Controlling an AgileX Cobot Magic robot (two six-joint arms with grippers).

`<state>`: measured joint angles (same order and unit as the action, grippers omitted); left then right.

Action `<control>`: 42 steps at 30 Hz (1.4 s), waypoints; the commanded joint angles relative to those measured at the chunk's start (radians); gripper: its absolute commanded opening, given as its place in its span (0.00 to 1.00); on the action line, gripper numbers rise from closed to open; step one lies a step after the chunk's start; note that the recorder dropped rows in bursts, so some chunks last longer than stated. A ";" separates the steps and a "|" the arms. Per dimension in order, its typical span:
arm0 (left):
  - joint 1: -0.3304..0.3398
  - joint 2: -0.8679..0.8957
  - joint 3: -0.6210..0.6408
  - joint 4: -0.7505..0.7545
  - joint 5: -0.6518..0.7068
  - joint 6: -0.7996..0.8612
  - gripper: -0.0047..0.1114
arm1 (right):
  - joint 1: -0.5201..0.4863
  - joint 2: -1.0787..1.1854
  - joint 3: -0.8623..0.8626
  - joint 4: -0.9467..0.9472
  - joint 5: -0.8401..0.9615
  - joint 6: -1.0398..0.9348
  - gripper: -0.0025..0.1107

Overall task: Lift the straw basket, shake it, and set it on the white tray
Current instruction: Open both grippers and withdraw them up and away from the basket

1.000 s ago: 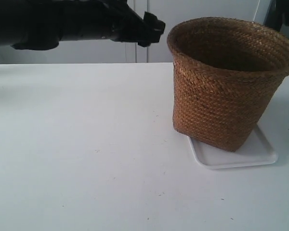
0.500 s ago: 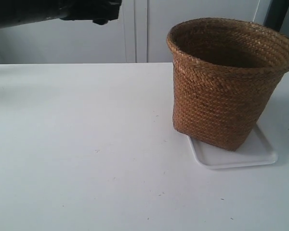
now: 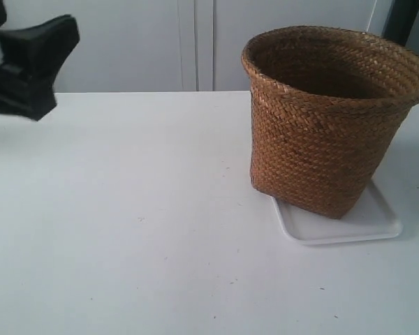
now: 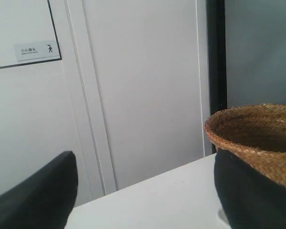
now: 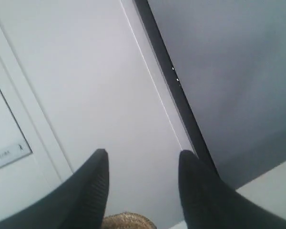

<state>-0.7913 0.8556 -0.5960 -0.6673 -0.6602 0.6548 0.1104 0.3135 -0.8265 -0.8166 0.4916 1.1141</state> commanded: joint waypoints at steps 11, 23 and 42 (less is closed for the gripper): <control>-0.023 -0.217 0.365 0.770 0.168 -0.416 0.74 | -0.012 -0.313 0.159 0.196 0.146 -0.216 0.31; -0.023 -0.217 0.420 1.203 0.168 -0.760 0.74 | -0.012 -0.313 0.170 0.249 0.324 -0.218 0.25; 0.068 -0.209 0.423 0.598 0.344 -0.662 0.74 | -0.012 -0.313 0.170 0.249 0.324 -0.218 0.25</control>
<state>-0.7807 0.6477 -0.1813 0.1215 -0.4025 -0.0697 0.1013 0.0017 -0.6592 -0.5643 0.8174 0.9075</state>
